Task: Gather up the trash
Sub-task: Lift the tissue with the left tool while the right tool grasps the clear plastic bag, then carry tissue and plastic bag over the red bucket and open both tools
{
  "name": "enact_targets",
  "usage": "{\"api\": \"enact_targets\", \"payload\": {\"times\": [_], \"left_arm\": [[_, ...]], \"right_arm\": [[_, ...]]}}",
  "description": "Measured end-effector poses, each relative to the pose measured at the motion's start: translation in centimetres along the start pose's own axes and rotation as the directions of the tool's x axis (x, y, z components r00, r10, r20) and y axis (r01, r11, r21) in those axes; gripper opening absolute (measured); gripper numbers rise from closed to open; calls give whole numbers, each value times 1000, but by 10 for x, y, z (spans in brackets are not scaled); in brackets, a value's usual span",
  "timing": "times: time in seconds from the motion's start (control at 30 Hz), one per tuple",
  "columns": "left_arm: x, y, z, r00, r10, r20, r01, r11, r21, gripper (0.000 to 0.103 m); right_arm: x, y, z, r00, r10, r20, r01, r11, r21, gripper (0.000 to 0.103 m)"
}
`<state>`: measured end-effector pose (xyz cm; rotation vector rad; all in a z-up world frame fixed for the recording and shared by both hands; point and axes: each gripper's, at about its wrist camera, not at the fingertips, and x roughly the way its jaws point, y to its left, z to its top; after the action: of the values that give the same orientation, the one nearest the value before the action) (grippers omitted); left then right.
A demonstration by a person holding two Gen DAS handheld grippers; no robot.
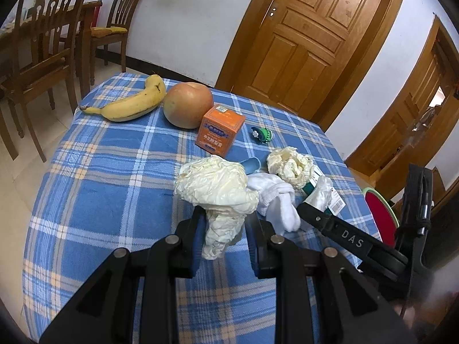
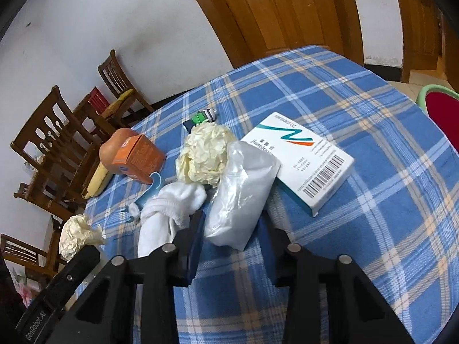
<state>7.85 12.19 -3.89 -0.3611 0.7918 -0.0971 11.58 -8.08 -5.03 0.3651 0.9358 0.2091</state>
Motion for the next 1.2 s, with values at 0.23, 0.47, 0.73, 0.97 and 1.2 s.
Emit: {"api": "enact_targets", "payload": {"times": [0.23,0.47,0.73,0.97,1.2], "left_arm": [[-9,-23,-3,1000,-9,0,9,1000,21,26],[-13,-52,-6,999,-42,-17,42,998,44,26],[-12,-78,-6,997,-63,-33,65,995,73,26],[-13,-106,-6,996,-85,-36,89,988,127,26],[-1,-142,-10,989,-131,-71,141,974,177,26]], "right_arm": [[-26,-12,-7,999,51,9,-51,999,-2,38],[-53,-26,-14,994,102,25,-102,994,24,38],[-84,-42,-22,990,120,67,-122,992,21,38],[-109,-68,-25,987,107,122,-114,992,50,38],[-129,-101,-21,983,63,171,-80,992,97,38]]}}
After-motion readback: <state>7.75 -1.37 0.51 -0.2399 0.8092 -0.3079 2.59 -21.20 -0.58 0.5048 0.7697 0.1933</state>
